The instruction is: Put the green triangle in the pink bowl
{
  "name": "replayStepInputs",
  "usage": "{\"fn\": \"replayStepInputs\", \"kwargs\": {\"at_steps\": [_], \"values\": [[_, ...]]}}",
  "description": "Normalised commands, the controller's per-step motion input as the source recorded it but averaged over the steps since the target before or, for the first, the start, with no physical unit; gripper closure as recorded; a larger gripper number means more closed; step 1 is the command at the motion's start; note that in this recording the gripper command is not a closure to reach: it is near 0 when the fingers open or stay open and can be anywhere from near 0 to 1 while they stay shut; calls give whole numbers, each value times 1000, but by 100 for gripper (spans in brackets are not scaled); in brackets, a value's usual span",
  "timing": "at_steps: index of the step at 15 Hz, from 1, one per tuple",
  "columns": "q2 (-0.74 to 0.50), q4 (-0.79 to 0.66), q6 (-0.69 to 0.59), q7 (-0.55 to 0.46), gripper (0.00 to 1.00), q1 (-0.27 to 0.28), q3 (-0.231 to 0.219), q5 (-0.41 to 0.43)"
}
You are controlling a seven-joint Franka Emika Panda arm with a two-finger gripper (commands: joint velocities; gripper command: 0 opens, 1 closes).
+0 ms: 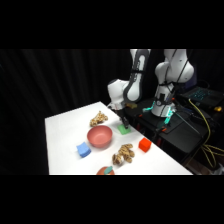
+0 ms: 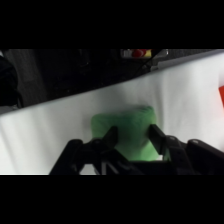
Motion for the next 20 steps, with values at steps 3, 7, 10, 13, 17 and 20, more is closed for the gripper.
{"fn": "replayStepInputs", "kwargs": {"at_steps": [3, 7, 10, 13, 17, 20], "values": [[115, 94, 109, -166, 100, -80, 114, 121], [45, 64, 91, -57, 95, -30, 72, 40], [-190, 6, -32, 158, 90, 72, -12, -152], [-505, -63, -252, 357, 84, 175, -112, -345], [-647, -66, -429, 390, 79, 192, -132, -413], [-412, 178, -480, 261, 79, 124, -79, -409]]}}
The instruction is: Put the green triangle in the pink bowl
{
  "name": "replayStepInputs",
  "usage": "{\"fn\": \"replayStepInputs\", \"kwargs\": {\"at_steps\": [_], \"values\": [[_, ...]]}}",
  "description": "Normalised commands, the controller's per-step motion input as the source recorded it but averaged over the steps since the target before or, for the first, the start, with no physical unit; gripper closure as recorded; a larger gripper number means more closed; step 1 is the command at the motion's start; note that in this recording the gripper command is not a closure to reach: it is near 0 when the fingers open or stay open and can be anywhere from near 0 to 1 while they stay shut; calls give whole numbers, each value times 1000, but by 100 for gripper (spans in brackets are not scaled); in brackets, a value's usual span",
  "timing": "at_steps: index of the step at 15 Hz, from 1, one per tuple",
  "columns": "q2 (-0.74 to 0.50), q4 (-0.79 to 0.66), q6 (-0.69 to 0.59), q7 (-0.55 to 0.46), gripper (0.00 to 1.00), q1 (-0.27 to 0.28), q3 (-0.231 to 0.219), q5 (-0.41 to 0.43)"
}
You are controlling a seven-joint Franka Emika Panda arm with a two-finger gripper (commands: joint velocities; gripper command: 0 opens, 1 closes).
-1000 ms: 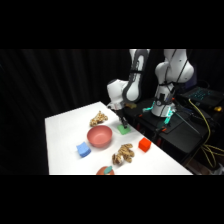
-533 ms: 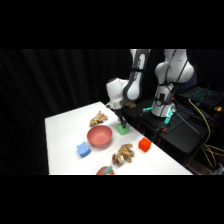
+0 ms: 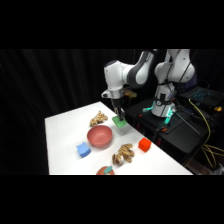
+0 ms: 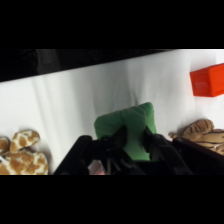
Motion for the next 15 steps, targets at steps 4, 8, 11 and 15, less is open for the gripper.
{"fn": "replayStepInputs", "kwargs": {"at_steps": [4, 8, 11, 15], "values": [[17, 457, -344, 109, 79, 83, -47, -331], [318, 540, -162, -12, 79, 61, -68, -203], [404, 518, -116, -98, 76, 53, -80, -84], [322, 404, -151, -131, 76, 72, -49, -38]]}}
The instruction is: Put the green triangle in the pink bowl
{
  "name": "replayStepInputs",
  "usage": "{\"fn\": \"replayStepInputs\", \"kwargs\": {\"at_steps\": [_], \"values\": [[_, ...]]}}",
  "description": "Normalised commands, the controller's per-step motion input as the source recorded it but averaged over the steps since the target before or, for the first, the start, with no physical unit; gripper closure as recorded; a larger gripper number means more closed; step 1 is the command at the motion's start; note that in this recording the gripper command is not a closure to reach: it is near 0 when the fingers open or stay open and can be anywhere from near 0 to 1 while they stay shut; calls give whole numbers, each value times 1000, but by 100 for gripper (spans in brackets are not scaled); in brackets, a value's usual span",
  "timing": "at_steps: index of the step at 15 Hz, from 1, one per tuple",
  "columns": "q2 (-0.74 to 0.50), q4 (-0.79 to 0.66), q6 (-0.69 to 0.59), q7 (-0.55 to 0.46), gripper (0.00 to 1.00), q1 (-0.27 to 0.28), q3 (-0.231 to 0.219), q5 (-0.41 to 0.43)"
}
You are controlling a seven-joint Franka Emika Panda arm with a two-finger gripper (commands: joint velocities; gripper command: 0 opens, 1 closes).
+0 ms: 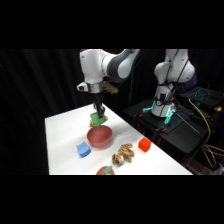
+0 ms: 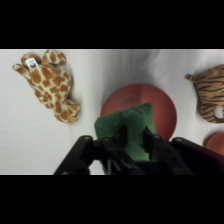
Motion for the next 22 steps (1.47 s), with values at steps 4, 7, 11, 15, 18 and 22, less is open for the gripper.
{"fn": "replayStepInputs", "kwargs": {"at_steps": [4, 7, 11, 15, 18, 22], "values": [[126, 234, -187, -149, 74, 61, -37, -19], [-8, 143, -209, -151, 0, 41, -42, -11], [-77, 86, -184, -134, 0, 43, -41, -17], [-143, 32, -154, -104, 0, 49, -39, -18], [-134, 28, -133, -100, 0, 47, -39, -17], [-118, 25, -122, -82, 0, 53, -39, -27]]}}
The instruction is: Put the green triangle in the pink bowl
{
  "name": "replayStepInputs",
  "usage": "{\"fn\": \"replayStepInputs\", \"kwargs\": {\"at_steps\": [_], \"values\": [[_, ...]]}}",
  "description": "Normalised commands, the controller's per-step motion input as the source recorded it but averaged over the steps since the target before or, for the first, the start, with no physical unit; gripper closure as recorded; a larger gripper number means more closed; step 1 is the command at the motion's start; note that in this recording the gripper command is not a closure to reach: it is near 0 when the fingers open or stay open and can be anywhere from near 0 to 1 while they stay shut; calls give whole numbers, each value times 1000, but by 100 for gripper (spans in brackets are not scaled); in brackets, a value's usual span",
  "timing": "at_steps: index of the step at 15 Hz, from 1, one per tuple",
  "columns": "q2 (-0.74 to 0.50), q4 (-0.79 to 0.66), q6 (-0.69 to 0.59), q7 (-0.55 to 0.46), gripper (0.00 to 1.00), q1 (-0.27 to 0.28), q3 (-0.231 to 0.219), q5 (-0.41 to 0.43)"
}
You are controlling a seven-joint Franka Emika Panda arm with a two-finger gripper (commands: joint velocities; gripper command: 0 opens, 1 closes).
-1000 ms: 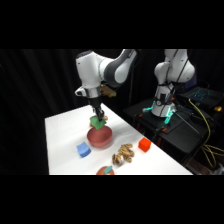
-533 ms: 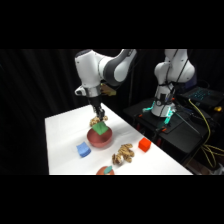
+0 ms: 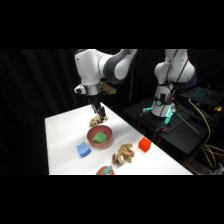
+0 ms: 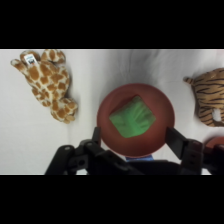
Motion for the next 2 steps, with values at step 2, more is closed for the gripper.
{"fn": "replayStepInputs", "kwargs": {"at_steps": [2], "values": [[-121, 30, -140, -28, 0, 64, -40, -43]]}}
